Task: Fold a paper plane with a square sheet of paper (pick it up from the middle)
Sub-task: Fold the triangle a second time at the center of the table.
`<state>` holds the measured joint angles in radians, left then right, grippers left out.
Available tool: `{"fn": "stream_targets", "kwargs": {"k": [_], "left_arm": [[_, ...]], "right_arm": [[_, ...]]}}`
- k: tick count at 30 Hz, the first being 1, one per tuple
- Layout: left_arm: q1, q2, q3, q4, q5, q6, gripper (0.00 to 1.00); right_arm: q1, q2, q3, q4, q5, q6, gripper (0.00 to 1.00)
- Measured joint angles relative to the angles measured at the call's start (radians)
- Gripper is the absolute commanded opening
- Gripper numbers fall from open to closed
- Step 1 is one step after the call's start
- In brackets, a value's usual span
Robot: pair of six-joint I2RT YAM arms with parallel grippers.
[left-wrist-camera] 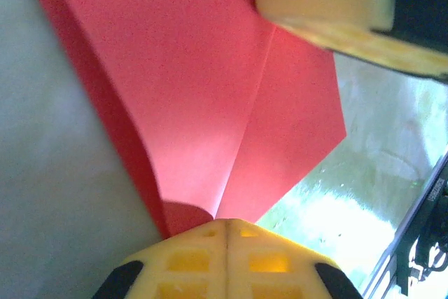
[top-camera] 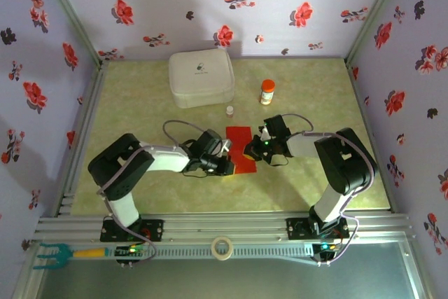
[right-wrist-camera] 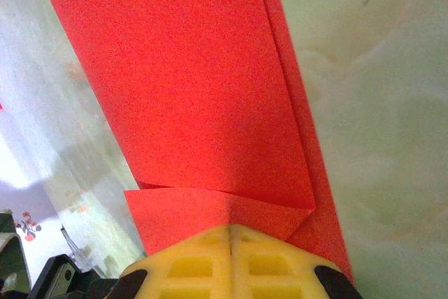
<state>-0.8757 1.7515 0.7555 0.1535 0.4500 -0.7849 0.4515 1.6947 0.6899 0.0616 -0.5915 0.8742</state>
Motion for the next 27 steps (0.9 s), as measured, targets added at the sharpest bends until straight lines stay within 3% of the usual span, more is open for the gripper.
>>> {"fn": "stream_targets", "kwargs": {"k": [8,14,20,27], "left_arm": [[-0.003,-0.091,-0.065,-0.04,0.0,-0.006,0.0],[0.003,-0.157,-0.012,-0.058,0.0,-0.006,0.0],[0.019,-0.033,0.145,-0.043,0.007,-0.007,0.0],[0.019,0.098,0.187,-0.044,0.013,-0.018,0.0]], "right_arm": [[-0.002,0.0,0.0,0.0,-0.003,0.0,0.0],[-0.003,0.0,0.0,0.0,-0.004,0.0,0.0],[-0.003,0.0,0.0,0.001,-0.005,0.0,0.0],[-0.005,0.0,0.0,0.001,-0.006,0.0,0.0]]}}
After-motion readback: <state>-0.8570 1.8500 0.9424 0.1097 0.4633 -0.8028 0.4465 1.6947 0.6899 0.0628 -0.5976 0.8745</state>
